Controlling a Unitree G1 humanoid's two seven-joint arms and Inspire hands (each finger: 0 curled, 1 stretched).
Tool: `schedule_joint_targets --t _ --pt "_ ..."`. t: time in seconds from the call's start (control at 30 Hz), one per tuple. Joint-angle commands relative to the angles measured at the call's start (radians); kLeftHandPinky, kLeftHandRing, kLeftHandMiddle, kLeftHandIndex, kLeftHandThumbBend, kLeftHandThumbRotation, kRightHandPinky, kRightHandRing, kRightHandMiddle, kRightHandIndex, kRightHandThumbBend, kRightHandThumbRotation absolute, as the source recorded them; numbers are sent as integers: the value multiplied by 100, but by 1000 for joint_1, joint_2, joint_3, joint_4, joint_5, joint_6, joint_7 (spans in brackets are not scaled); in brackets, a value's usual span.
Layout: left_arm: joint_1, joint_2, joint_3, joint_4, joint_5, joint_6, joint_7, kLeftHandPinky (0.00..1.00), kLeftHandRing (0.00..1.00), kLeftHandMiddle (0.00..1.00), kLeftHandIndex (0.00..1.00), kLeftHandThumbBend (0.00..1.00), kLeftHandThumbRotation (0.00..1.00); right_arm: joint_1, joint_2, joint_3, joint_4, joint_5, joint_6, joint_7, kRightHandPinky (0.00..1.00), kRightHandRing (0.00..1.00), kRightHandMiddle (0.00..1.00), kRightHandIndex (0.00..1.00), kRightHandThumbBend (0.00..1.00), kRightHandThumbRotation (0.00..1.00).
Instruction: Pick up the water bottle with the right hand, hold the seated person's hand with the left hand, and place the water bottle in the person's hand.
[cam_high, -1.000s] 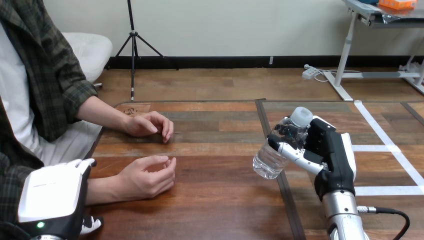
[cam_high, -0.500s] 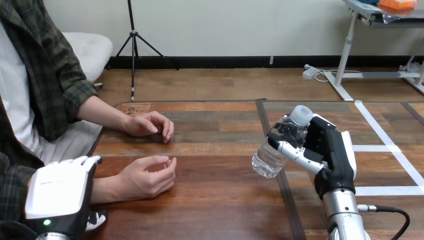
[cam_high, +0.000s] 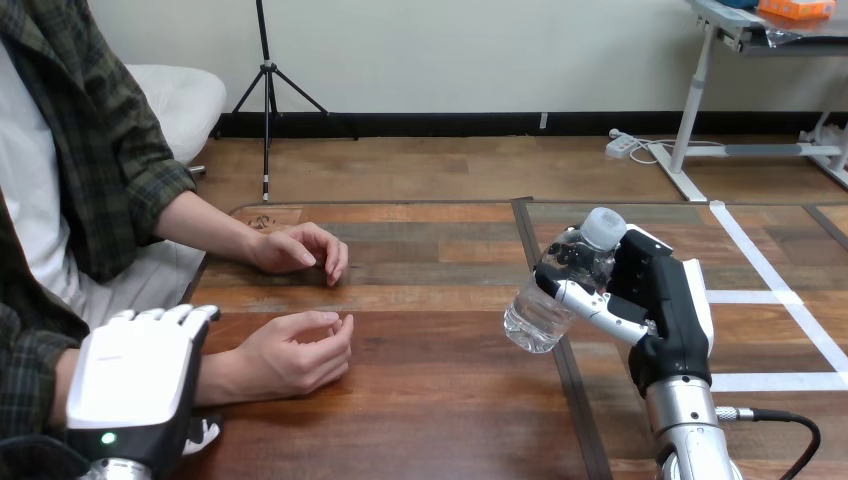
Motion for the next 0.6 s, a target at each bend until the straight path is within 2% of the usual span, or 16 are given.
schedule_joint_targets --t 0.0,0.1,0.33,0.57 --pt "-71 19 -41 30 2 -13 26 83 81 81 79 80 4 -53 -12 -7 -64 14 -39 2 44 48 51 55 67 0" --pt "-80 23 -55 40 7 -15 35 83 81 81 79 78 5 -54 -11 -8 -66 18 -33 5 44 48 51 55 67 0" --pt "-99 21 -81 52 5 -6 22 83 80 80 78 75 6 -58 -14 -9 -59 19 -38 11 45 48 51 54 67 0" --pt "-115 16 -97 65 -13 -7 16 80 78 78 76 73 7 -58 -10 -13 -66 26 -22 14 45 48 51 54 67 0"
